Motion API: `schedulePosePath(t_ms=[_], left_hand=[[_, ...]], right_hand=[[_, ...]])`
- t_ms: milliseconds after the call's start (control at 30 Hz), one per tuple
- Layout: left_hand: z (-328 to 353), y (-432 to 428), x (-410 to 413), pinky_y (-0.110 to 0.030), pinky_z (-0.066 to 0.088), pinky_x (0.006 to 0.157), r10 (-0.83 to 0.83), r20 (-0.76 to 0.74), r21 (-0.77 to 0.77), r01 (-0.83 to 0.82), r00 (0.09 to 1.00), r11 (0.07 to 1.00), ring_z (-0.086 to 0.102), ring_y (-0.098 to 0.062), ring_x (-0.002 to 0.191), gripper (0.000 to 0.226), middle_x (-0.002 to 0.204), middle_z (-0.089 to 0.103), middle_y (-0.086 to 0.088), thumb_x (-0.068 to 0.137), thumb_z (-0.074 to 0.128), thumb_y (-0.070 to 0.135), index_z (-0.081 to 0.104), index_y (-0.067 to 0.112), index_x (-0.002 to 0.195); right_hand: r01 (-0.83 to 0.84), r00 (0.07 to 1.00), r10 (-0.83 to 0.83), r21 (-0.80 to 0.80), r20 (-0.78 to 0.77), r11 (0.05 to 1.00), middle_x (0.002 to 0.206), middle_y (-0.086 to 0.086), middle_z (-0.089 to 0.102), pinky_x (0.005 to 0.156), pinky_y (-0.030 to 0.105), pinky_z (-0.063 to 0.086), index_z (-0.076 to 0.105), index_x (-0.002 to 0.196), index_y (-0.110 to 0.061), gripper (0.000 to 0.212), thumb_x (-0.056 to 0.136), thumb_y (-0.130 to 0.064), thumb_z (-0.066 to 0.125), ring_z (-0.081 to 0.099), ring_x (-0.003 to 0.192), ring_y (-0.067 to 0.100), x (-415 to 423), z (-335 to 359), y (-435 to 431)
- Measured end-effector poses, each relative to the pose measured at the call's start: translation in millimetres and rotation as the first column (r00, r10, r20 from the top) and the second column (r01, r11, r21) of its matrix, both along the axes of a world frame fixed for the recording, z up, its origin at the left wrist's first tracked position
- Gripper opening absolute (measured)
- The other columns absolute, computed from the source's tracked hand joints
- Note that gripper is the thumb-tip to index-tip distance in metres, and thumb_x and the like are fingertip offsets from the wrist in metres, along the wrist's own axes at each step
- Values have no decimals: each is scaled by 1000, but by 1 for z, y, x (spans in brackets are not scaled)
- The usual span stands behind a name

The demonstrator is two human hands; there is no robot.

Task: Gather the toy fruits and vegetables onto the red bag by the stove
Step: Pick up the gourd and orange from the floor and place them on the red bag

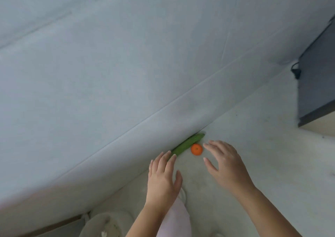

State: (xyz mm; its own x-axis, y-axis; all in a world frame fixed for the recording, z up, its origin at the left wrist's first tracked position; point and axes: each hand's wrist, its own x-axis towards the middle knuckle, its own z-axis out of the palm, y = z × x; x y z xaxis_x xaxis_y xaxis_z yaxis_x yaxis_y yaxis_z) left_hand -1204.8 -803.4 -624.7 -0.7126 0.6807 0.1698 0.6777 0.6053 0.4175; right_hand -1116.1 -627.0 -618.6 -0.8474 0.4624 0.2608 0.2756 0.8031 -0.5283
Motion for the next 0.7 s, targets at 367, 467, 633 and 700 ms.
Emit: schedulePosePath(t_ms=[367,467,633,700], left_hand=[[-211,46,-63,-53,47,87,-226,-4,-7,226,974,974,40,-26,118,41,120,61,-11,79,46,29,46,16,117],[-257,63,-78,-54,47,87,-291,-28,2,291,956,957,40,-26,119,41,121,60,-10,78,47,28,45,17,118],[-324,82,-99,-52,47,88,-326,-68,6,327,943,945,42,-24,115,41,117,62,-9,77,46,29,46,16,115],[-350,86,-105,-51,48,87,-341,-77,-7,342,937,940,43,-24,114,41,117,62,-10,76,47,29,47,15,115]], right_hand=[[54,995,-56,34,85,998,95,6,66,76,36,52,67,96,-11,39,73,-36,48,54,93,19,-37,-215,38],[28,991,-33,43,128,999,94,4,66,76,35,52,68,97,-13,40,72,-38,48,58,90,21,-50,-257,48],[18,986,-17,0,168,1000,94,2,67,75,34,52,68,96,-15,41,70,-40,49,62,86,21,-67,-318,65],[6,982,2,-40,191,999,94,2,67,75,34,52,68,97,-15,41,70,-40,50,63,86,22,-72,-340,69]])
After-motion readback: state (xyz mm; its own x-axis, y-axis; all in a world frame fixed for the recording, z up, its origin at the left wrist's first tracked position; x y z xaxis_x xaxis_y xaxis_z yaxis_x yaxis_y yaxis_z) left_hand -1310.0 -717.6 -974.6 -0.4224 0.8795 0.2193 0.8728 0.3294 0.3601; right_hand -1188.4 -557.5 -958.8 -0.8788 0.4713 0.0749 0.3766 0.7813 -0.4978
